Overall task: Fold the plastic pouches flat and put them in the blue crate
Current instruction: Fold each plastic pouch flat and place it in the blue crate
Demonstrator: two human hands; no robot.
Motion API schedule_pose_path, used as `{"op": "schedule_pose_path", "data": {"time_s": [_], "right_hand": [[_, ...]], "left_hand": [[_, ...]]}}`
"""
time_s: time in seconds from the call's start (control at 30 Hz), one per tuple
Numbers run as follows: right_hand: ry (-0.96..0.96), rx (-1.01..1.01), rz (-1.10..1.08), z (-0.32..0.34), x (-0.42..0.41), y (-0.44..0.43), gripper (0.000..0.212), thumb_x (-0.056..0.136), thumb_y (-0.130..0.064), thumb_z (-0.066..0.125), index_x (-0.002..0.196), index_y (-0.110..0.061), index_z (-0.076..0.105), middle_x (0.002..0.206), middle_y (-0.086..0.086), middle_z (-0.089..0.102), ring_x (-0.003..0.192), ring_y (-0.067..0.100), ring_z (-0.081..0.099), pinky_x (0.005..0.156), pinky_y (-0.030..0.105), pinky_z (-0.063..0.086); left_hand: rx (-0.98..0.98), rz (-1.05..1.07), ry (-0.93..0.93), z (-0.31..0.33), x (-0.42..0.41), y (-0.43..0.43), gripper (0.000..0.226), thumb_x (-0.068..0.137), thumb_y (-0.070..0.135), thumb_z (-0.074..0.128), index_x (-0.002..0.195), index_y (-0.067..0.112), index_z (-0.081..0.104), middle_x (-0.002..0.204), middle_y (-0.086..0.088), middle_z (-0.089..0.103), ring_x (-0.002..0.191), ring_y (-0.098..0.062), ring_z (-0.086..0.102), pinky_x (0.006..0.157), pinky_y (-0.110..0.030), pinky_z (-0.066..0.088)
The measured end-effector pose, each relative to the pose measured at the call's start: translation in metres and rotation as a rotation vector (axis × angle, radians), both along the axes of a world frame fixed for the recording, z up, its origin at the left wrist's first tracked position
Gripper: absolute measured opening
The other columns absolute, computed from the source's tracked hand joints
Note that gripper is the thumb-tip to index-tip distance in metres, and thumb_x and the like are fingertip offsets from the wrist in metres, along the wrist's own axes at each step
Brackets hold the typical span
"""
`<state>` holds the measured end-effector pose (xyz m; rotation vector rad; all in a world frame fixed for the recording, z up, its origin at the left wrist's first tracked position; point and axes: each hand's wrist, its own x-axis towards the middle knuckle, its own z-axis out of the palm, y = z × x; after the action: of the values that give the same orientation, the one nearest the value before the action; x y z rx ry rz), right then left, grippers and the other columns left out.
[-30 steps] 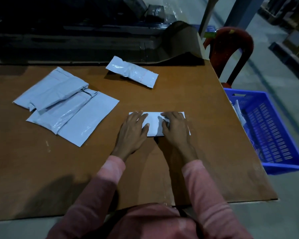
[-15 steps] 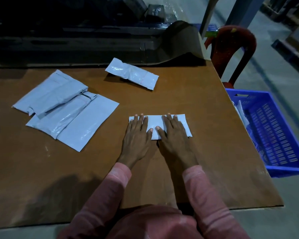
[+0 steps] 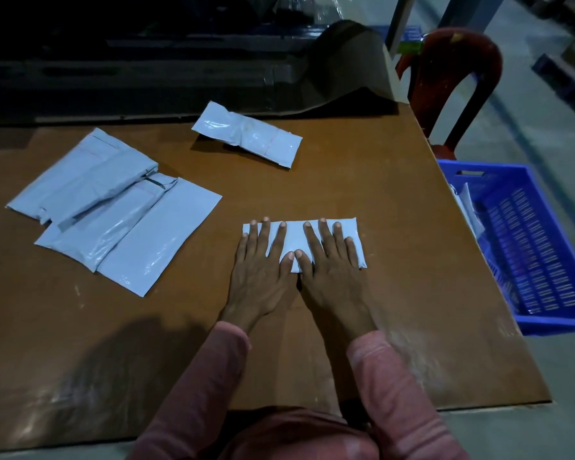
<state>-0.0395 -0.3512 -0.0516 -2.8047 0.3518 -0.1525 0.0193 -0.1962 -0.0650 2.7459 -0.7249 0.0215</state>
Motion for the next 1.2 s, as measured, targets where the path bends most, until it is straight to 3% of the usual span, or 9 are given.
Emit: {"op": "schedule_pose_path", "data": {"time_s": [0.43,0.67,0.87,1.0,1.2], "right_hand": [[0.013,-0.031,-0.022,-0.006,0.007,0.0,0.057,0.107,-0.051,0.022,0.161,-0.035,0.014,0.17,-0.004,0.008,0.157,0.019,-0.003,0.127,0.042,0.003],[0.028,-0.032,-0.017,-0.004,0.008,0.002,0.058,0.107,-0.049,0.024,0.162,-0.033,0.013,0.17,-0.001,0.007,0.157,0.022,-0.005,0.127,0.044,0.002],[0.171,-0.043,0.041,0.011,0.013,-0.004,0.062,0.107,-0.051,0.022,0.162,-0.032,0.003,0.17,0.002,-0.003,0.156,0.025,-0.009,0.125,0.046,-0.005],[0.125,-0.075,0.008,0.013,0.013,-0.005,0.063,0.106,-0.052,0.027,0.162,-0.029,0.008,0.17,0.006,-0.002,0.156,0.03,-0.007,0.125,0.049,-0.003],[0.084,-0.021,-0.006,-0.001,0.011,-0.003,0.066,0.104,-0.049,0.031,0.162,-0.033,0.002,0.17,0.002,-0.004,0.156,0.027,-0.013,0.126,0.049,-0.002]], "left_hand": [[0.068,0.052,-0.051,-0.004,0.001,-0.005,0.065,0.107,0.052,0.014,0.164,0.022,0.018,0.172,-0.009,0.011,0.159,-0.03,0.004,0.129,-0.048,0.012],[0.096,0.056,-0.059,0.0,0.001,-0.008,0.066,0.107,0.051,0.007,0.164,0.02,0.021,0.171,-0.012,0.014,0.159,-0.032,0.006,0.127,-0.049,0.014],[0.086,0.022,-0.054,-0.003,0.002,-0.005,0.063,0.108,0.049,0.019,0.164,0.021,0.018,0.172,-0.012,0.01,0.159,-0.033,0.001,0.128,-0.052,0.011],[0.073,0.019,-0.043,-0.004,0.002,-0.004,0.063,0.108,0.049,0.018,0.165,0.022,0.015,0.172,-0.011,0.007,0.159,-0.032,-0.003,0.129,-0.05,0.006],[0.064,0.023,-0.046,-0.006,0.004,-0.004,0.065,0.107,0.05,0.016,0.164,0.02,0.018,0.172,-0.012,0.011,0.159,-0.033,0.003,0.128,-0.052,0.011]]}}
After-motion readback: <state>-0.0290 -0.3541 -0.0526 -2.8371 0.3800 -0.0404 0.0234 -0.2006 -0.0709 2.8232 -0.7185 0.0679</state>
